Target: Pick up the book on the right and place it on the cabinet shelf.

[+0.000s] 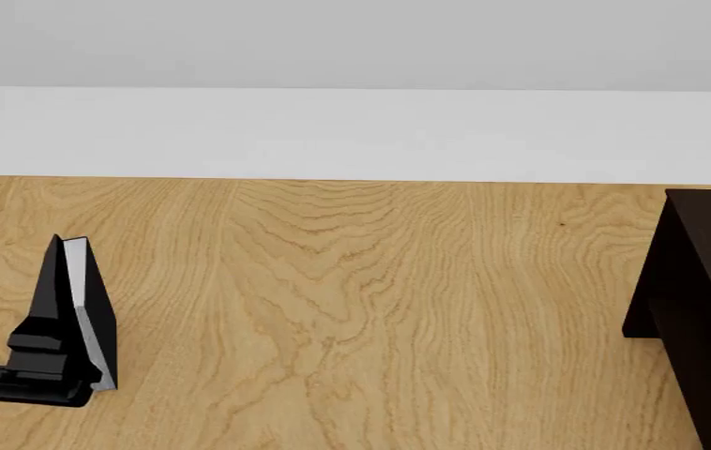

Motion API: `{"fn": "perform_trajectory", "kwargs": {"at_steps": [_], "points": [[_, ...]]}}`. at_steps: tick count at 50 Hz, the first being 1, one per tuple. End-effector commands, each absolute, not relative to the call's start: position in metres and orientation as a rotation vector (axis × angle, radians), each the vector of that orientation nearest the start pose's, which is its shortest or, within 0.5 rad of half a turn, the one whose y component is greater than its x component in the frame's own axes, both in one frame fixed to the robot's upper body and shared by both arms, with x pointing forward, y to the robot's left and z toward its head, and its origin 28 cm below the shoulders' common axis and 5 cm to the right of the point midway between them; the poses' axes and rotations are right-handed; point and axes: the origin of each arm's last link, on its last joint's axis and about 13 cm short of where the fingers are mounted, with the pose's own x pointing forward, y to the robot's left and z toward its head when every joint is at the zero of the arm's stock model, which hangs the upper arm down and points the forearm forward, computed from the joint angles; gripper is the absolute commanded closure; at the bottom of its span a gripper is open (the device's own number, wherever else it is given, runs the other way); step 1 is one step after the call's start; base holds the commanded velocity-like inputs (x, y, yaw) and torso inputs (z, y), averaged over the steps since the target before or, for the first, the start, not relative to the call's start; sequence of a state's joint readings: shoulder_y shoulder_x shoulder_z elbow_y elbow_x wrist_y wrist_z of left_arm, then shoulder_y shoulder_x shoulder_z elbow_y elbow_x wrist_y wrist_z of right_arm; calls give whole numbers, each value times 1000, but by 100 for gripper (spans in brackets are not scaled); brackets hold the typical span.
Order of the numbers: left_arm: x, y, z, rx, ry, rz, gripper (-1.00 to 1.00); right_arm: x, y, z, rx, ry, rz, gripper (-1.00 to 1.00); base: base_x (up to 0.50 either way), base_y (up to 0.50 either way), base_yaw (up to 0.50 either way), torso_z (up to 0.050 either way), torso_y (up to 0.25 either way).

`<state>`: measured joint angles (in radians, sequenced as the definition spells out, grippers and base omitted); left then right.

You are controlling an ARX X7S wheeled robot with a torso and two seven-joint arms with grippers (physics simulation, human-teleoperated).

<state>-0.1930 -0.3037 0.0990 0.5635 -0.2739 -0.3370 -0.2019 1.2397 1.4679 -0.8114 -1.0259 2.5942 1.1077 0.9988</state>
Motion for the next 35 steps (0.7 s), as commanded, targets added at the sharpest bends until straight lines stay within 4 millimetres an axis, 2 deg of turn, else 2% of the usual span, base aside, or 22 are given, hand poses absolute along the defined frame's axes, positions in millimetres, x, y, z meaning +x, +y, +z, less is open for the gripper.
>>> {"fn": "perform_trajectory", "kwargs": {"at_steps": [1, 17, 35], "points": [[226, 227, 149, 30, -373, -43, -100, 57, -164, 255, -488, 895, 592, -100, 0, 0, 0, 0, 0], [228, 228, 148, 27, -373, -39, -100, 45, -164, 236, -477, 993, 615, -100, 0, 0, 0, 0, 0], [226, 229, 149, 25, -374, -36, -100, 50, -168, 224, -468, 1042, 608, -100, 0, 0, 0, 0, 0]]}}
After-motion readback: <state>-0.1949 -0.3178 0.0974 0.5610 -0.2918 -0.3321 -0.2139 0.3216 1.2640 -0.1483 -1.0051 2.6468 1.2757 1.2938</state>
